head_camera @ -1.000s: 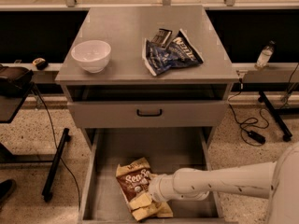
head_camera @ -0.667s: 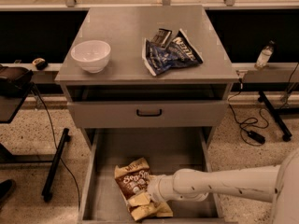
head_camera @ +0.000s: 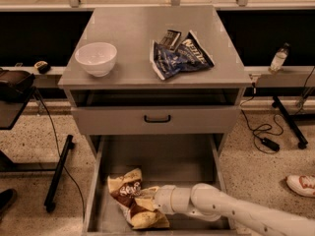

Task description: Pick brown chip bag from middle drawer and place on counter

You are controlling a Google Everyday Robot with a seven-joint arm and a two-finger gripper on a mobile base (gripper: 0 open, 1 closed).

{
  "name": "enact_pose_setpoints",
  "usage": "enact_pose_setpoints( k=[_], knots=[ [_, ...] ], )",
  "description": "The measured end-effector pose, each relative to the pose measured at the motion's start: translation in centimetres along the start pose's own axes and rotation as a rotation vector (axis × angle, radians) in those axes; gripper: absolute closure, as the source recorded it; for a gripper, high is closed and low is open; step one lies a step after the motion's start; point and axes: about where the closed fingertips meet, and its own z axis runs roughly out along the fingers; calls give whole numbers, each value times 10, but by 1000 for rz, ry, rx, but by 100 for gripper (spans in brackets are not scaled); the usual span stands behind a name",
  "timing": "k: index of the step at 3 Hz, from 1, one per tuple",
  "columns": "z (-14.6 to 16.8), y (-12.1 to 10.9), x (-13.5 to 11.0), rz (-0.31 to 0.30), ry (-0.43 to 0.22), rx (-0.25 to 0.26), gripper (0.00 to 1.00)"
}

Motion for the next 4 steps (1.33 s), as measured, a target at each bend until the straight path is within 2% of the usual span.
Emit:
enact_pose_setpoints(
  k=[1,2,3,4],
  knots=[
    [-19,14,-30,-1,-228,-72,100],
    [-72,18,-60,-47,-394,-75,100],
    [-126,25,-99,-152,-447,-61,100],
    [-187,17,-157,-289,-407,-45,100]
  ],
)
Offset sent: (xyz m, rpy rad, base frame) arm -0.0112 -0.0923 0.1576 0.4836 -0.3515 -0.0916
